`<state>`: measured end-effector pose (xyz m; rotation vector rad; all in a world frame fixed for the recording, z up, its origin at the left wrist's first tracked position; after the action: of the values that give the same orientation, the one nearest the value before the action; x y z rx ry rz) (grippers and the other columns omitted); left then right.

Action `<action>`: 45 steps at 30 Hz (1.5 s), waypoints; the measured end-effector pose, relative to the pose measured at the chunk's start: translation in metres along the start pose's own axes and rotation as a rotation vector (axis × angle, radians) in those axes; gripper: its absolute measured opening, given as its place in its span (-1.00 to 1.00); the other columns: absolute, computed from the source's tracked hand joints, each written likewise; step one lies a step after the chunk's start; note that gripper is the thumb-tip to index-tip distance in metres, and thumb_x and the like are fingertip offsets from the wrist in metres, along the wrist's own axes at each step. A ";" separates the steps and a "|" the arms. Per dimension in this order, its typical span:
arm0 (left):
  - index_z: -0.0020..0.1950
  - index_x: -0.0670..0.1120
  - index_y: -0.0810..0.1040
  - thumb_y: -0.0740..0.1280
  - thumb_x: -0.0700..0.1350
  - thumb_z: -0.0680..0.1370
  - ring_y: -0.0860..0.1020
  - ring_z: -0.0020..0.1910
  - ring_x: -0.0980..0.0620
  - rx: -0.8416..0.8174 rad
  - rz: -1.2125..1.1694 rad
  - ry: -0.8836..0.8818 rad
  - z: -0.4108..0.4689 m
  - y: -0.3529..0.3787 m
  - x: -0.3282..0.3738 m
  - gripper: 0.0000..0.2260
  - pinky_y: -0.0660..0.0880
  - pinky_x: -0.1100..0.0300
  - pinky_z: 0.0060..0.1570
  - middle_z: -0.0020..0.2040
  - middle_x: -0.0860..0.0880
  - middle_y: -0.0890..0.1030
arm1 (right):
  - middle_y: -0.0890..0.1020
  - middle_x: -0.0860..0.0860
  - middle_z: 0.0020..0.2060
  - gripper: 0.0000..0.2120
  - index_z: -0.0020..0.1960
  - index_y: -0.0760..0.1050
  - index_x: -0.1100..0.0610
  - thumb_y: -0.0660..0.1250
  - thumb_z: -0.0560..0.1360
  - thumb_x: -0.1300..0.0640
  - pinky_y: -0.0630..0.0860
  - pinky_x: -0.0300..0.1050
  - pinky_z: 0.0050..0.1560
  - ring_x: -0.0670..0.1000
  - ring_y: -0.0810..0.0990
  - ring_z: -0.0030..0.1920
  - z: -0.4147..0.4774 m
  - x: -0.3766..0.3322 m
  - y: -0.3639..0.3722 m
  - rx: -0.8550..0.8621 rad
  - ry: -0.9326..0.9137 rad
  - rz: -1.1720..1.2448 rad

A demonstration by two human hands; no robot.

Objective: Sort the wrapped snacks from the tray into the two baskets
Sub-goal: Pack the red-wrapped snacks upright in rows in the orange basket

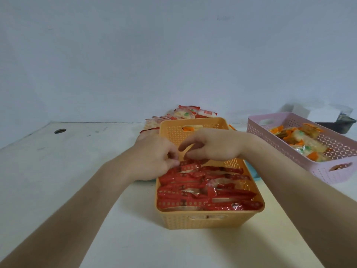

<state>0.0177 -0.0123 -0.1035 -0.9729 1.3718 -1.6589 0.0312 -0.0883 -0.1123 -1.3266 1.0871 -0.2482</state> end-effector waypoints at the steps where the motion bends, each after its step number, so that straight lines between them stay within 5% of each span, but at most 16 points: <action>1: -0.19 0.20 0.51 0.30 0.10 0.55 0.41 -0.13 0.23 -0.041 -0.004 0.004 0.001 0.001 0.000 -0.88 0.26 0.06 0.17 -0.24 0.26 0.52 | 0.62 0.00 0.17 -0.64 0.38 0.43 0.10 0.24 0.60 0.10 0.57 -0.07 0.15 -0.07 0.62 0.09 -0.002 -0.001 -0.004 0.011 -0.014 0.023; 5: 0.10 0.20 0.54 0.27 0.12 0.56 0.48 -0.07 0.27 -0.011 -0.147 -0.026 0.006 -0.011 -0.007 -0.86 0.34 0.20 0.12 -0.14 0.29 0.56 | 0.68 -0.01 0.05 -0.76 0.22 0.54 0.08 0.30 0.56 0.16 0.59 -0.12 0.10 -0.09 0.64 0.06 -0.019 0.001 -0.056 0.232 -0.061 0.314; 9: 0.01 0.11 0.63 0.35 -0.07 0.53 0.55 -0.07 0.31 0.423 -0.466 -0.122 0.018 -0.058 -0.042 -0.88 0.41 0.46 -0.09 -0.08 0.24 0.62 | 0.71 0.02 -0.02 -0.82 0.14 0.57 0.08 0.30 0.55 0.20 0.61 -0.21 -0.06 -0.04 0.67 0.01 -0.025 0.047 -0.117 0.539 0.037 0.601; 12: 0.07 0.10 0.59 0.40 -0.11 0.49 0.54 0.03 0.24 0.539 -0.521 -0.259 0.044 -0.060 -0.092 -0.81 0.43 0.33 0.02 0.04 0.22 0.60 | 0.59 0.02 0.16 -0.72 0.24 0.49 -0.06 0.36 0.53 0.05 0.58 -0.20 -0.09 -0.03 0.58 0.11 0.005 0.086 -0.126 0.531 0.202 0.515; 15: 0.36 0.07 0.44 0.47 0.01 0.45 0.38 0.32 0.10 0.286 -0.530 -0.337 0.082 -0.018 -0.121 -0.50 0.33 0.19 0.18 0.29 0.16 0.43 | 0.43 0.06 0.35 -0.37 0.44 0.27 -0.11 0.42 0.44 -0.13 0.56 0.03 0.10 0.07 0.44 0.28 0.051 0.113 -0.109 0.358 0.339 0.430; 18: 0.55 0.06 0.09 0.42 -0.10 0.52 0.24 0.47 -0.05 0.002 -0.530 -0.381 0.118 0.036 -0.144 -0.28 0.26 0.12 0.32 0.54 -0.01 0.16 | 0.21 0.06 0.51 -0.13 0.52 0.06 -0.14 0.45 0.37 -0.22 0.51 0.16 0.19 0.15 0.30 0.42 0.104 0.121 -0.097 0.213 0.393 0.315; 20: 0.56 0.11 -0.05 0.43 -0.15 0.50 0.25 0.46 -0.14 -0.064 -0.473 -0.411 0.131 0.056 -0.157 -0.17 0.28 -0.02 0.37 0.56 -0.10 0.10 | 0.15 0.04 0.53 -0.08 0.54 -0.02 -0.15 0.46 0.37 -0.20 0.53 0.16 0.18 0.18 0.32 0.42 0.132 0.120 -0.089 0.133 0.399 0.197; 22: 0.55 0.15 -0.11 0.47 -0.18 0.45 0.50 0.22 -0.13 -0.036 -0.466 -0.429 0.139 0.063 -0.167 -0.08 0.46 -0.03 0.19 0.44 -0.23 0.33 | 0.15 0.05 0.54 -0.01 0.54 -0.09 -0.19 0.49 0.35 -0.18 0.55 0.16 0.16 0.21 0.37 0.38 0.155 0.120 -0.083 0.065 0.392 0.101; 24: 0.54 0.15 -0.08 0.52 -0.14 0.40 0.58 -0.14 -0.05 -0.021 -0.522 -0.426 0.144 0.068 -0.170 -0.05 0.53 0.01 -0.03 0.10 -0.26 0.60 | 0.16 0.07 0.53 0.06 0.53 -0.14 -0.22 0.53 0.31 -0.16 0.56 0.15 0.15 0.22 0.40 0.34 0.172 0.123 -0.080 0.026 0.389 0.069; 27: 0.46 0.10 0.23 0.53 0.02 0.37 0.55 0.04 0.01 -0.007 -0.505 -0.410 0.144 0.071 -0.172 -0.26 0.46 0.13 0.05 0.14 0.00 0.59 | 0.29 0.04 0.47 0.08 0.55 -0.07 -0.12 0.52 0.25 -0.27 0.53 0.09 0.18 0.15 0.47 0.26 0.182 0.133 -0.080 0.001 0.432 -0.124; 30: 0.30 0.13 0.37 0.52 0.09 0.35 0.52 0.02 0.06 0.027 -0.497 -0.409 0.138 0.068 -0.172 -0.42 0.43 0.18 0.00 0.10 0.08 0.55 | 0.55 -0.01 0.26 -0.15 0.36 0.38 0.02 0.51 0.19 -0.33 0.49 0.09 0.22 0.08 0.56 0.13 0.185 0.137 -0.074 -0.065 0.424 -0.168; 34: 0.24 0.21 0.38 0.52 0.18 0.25 0.52 0.07 0.03 0.207 -0.426 -0.403 0.130 0.045 -0.174 -0.38 0.46 -0.01 0.14 0.09 0.11 0.54 | 0.57 0.05 0.09 -0.43 0.25 0.38 0.03 0.52 0.33 -0.05 0.57 0.09 0.11 0.11 0.58 0.04 0.181 0.121 -0.082 0.060 0.359 -0.009; 37: 0.25 0.14 0.43 0.59 0.09 0.24 0.48 0.03 0.11 0.420 -0.514 -0.332 0.117 0.011 -0.165 -0.36 0.41 0.30 -0.07 0.10 0.08 0.51 | 0.60 0.13 -0.01 -0.57 0.19 0.36 0.05 0.46 0.39 0.13 0.63 0.01 -0.14 0.11 0.63 -0.13 0.172 0.096 -0.101 0.248 0.235 0.125; 39: 0.25 0.12 0.44 0.61 0.04 0.24 0.50 0.05 0.11 0.572 -0.568 -0.332 0.103 -0.017 -0.165 -0.37 0.41 0.30 -0.06 0.11 0.06 0.53 | 0.60 0.14 -0.04 -0.59 0.19 0.37 0.09 0.44 0.42 0.22 0.59 -0.10 -0.31 0.07 0.62 -0.21 0.153 0.076 -0.121 0.395 0.116 0.333; 42: 0.18 0.13 0.46 0.61 -0.04 0.25 0.55 0.02 0.17 0.843 -0.706 -0.330 0.074 -0.065 -0.160 -0.43 0.50 0.22 0.05 0.06 0.14 0.57 | 0.58 0.14 0.05 -0.56 0.25 0.40 0.04 0.43 0.43 0.25 0.65 0.02 -0.13 0.11 0.65 -0.07 0.109 0.056 -0.149 0.614 -0.017 0.583; 45: 0.16 0.14 0.44 0.58 -0.09 0.31 0.57 -0.02 0.30 1.045 -0.947 -0.258 0.044 -0.106 -0.142 -0.49 0.54 0.28 0.01 0.04 0.20 0.57 | 0.59 0.14 0.07 -0.48 0.31 0.38 -0.04 0.41 0.44 0.29 0.64 0.13 -0.03 0.14 0.68 -0.02 0.067 0.042 -0.151 0.628 -0.108 0.789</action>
<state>0.1087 0.1120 -0.0055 -1.1298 -0.3170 -2.3596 0.1655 -0.1184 -0.0126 -0.3004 1.2231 0.0763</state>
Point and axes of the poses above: each hand's wrist, its own z-axis towards the middle knuckle, its own y-axis out of the palm, x = y × z, the point moved 10 cm from there along z, towards the middle knuckle
